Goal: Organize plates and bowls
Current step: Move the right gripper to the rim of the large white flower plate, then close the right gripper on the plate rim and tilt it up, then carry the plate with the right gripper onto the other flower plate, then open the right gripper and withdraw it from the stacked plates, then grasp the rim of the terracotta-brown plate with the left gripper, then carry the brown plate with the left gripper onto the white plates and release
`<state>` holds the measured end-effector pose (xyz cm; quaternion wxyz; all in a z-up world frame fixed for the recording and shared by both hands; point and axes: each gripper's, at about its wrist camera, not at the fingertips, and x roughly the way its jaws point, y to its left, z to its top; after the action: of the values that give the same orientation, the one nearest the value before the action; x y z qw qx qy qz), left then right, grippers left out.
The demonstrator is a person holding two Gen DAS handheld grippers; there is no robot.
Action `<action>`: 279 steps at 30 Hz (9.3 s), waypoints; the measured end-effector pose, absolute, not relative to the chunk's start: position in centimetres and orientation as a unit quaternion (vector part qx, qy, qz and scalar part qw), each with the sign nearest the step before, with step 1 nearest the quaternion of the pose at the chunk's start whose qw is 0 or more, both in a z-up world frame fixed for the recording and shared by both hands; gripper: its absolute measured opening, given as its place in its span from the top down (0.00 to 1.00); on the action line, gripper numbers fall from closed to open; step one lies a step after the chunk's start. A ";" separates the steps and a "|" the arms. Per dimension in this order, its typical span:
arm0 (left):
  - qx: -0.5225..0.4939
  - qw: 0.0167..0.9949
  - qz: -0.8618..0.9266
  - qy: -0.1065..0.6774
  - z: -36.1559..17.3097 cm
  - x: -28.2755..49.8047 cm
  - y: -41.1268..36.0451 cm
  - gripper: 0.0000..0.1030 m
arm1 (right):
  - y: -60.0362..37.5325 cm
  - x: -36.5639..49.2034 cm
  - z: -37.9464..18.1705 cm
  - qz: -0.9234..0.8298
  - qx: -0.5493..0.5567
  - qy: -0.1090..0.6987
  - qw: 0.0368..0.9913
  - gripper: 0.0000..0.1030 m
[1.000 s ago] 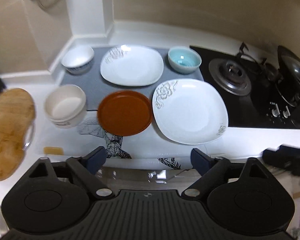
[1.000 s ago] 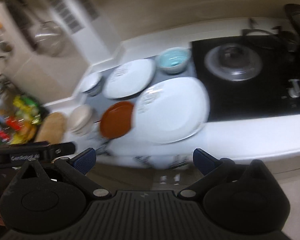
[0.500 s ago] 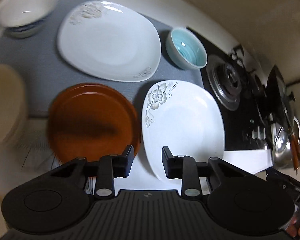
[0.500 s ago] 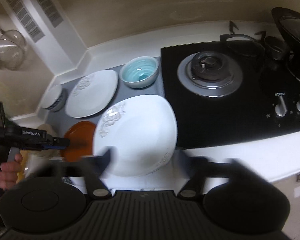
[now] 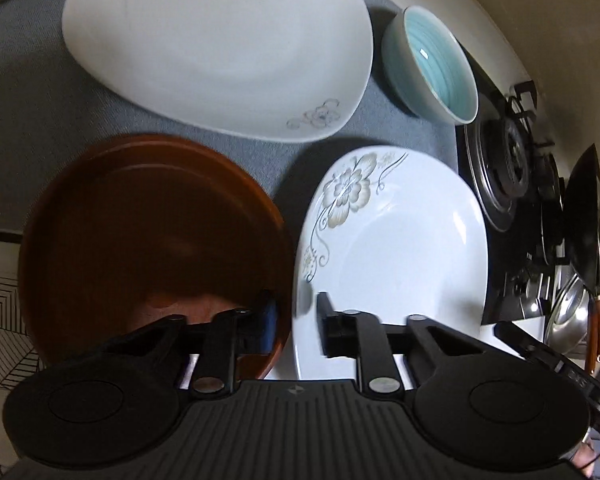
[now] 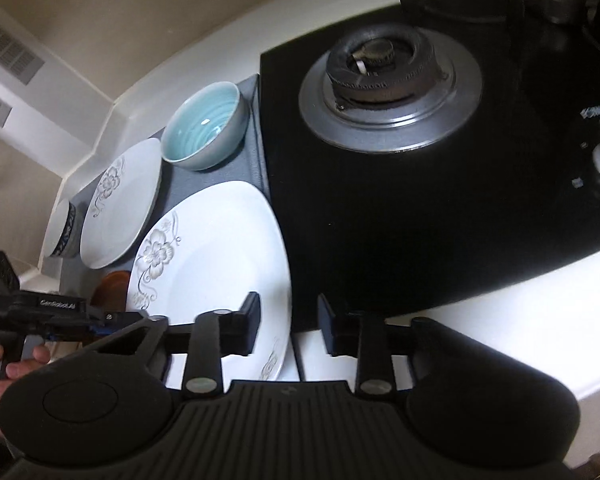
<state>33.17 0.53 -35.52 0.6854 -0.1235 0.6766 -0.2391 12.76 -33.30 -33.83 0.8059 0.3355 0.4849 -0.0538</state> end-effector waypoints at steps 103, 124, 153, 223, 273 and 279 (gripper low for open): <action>-0.122 0.718 -0.242 0.641 -30.1 31.6 0.4 0.75 | -32.2 14.7 -33.1 0.088 0.428 0.428 0.791 0.82; -0.145 0.768 -0.131 0.610 -27.7 38.7 10.5 0.75 | -22.3 28.0 -34.9 0.112 0.428 0.473 0.761 0.82; -0.251 0.711 -0.215 0.621 -30.7 40.3 12.6 0.96 | -21.2 33.6 -37.5 0.033 0.413 0.473 0.778 0.89; -0.019 0.821 -0.176 0.542 -27.4 29.2 10.6 0.37 | -14.1 25.6 -38.0 0.106 0.194 0.565 0.795 0.91; -0.023 0.772 -0.175 0.611 -26.4 18.2 3.6 0.82 | -23.4 13.0 -35.4 0.080 0.327 0.468 0.817 0.88; -0.023 0.768 -0.176 0.615 -26.6 18.8 3.4 0.82 | -23.5 13.3 -35.7 0.070 0.336 0.467 0.815 0.89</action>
<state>18.83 3.37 -26.61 0.7683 -0.0228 0.6150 -0.1758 13.32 -23.49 -35.71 0.8151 0.3356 0.4669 0.0702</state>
